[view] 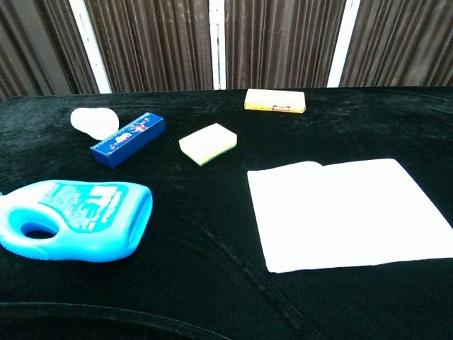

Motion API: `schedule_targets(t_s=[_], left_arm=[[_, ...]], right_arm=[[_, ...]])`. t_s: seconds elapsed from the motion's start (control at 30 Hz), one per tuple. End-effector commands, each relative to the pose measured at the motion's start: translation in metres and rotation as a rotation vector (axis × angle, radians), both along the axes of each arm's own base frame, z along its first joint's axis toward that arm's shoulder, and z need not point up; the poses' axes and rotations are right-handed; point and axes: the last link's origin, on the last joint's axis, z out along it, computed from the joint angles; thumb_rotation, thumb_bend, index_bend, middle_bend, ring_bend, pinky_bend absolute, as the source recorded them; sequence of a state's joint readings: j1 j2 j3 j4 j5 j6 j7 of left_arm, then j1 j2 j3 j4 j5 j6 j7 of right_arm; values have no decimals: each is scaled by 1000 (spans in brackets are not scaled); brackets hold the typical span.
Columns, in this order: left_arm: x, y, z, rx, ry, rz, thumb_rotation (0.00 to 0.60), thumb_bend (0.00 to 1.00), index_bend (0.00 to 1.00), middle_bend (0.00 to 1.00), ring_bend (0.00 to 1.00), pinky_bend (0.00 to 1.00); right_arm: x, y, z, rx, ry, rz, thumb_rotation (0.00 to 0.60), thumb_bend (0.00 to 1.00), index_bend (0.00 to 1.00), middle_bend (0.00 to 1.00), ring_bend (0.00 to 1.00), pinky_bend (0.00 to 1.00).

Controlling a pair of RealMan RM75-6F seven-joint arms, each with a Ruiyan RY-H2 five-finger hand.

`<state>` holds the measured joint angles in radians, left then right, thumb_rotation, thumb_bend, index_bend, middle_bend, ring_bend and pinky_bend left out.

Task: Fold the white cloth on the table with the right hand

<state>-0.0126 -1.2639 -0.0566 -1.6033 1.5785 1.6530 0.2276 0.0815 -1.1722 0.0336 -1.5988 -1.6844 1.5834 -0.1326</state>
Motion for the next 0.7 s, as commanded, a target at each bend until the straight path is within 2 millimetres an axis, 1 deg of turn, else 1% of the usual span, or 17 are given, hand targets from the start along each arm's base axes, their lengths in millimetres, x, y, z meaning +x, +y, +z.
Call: schedule_targets(t_s=[0.03,0.5,0.7], left_arm=[[1,0,0,0,-3,-1,600,143,0,0,0,0],[0,0,1,7,-7,8,600,152,0,0,0,0],[0,-2,1,11,-3,10,600,153,0,0,0,0]], right_arm=[[0,0,-1,2,3,-1,600,152,0,0,0,0],[0,-1,-7,28,1,-3,600,152,0,0,0,0],[-2,-7,-10,48,-23,-2,600,152,0,0,0,0]])
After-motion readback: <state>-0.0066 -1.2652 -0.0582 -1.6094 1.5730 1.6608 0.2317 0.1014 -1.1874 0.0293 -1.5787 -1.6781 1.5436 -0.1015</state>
